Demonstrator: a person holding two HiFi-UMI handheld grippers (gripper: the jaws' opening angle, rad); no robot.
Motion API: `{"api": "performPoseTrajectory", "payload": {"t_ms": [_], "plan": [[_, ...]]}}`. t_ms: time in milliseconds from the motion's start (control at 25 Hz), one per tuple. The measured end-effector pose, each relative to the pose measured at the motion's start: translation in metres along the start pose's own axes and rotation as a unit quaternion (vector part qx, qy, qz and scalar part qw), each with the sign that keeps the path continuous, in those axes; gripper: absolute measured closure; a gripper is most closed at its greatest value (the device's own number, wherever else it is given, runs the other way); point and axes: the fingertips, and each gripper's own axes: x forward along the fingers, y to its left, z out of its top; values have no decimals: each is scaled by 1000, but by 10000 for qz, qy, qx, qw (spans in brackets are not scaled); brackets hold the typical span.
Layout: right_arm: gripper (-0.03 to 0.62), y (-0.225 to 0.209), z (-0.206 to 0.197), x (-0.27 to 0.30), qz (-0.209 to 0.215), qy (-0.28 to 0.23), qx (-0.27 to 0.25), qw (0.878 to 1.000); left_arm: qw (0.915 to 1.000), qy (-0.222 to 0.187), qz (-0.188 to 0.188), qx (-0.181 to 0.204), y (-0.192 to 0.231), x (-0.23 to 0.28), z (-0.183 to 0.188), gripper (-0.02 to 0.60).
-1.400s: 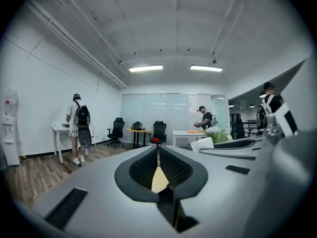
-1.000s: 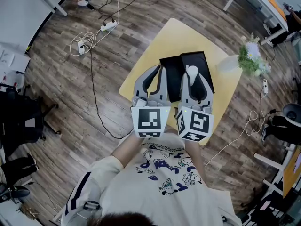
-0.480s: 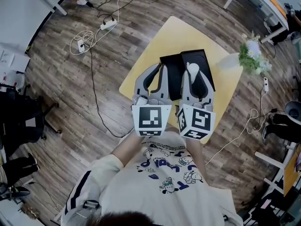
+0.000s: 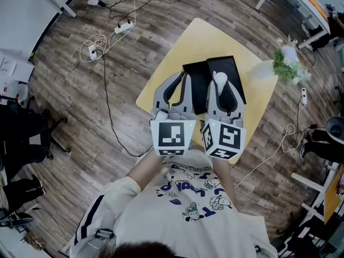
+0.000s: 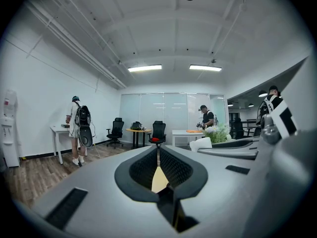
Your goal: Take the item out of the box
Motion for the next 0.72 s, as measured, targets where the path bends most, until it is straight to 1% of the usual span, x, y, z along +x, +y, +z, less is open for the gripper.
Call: {"api": "performPoseTrajectory", "payload": {"t_ms": [720], "plan": [[450, 2, -1, -2, -33, -12, -5, 10000, 10000, 1, 43, -23, 4, -4, -1, 554]]}}
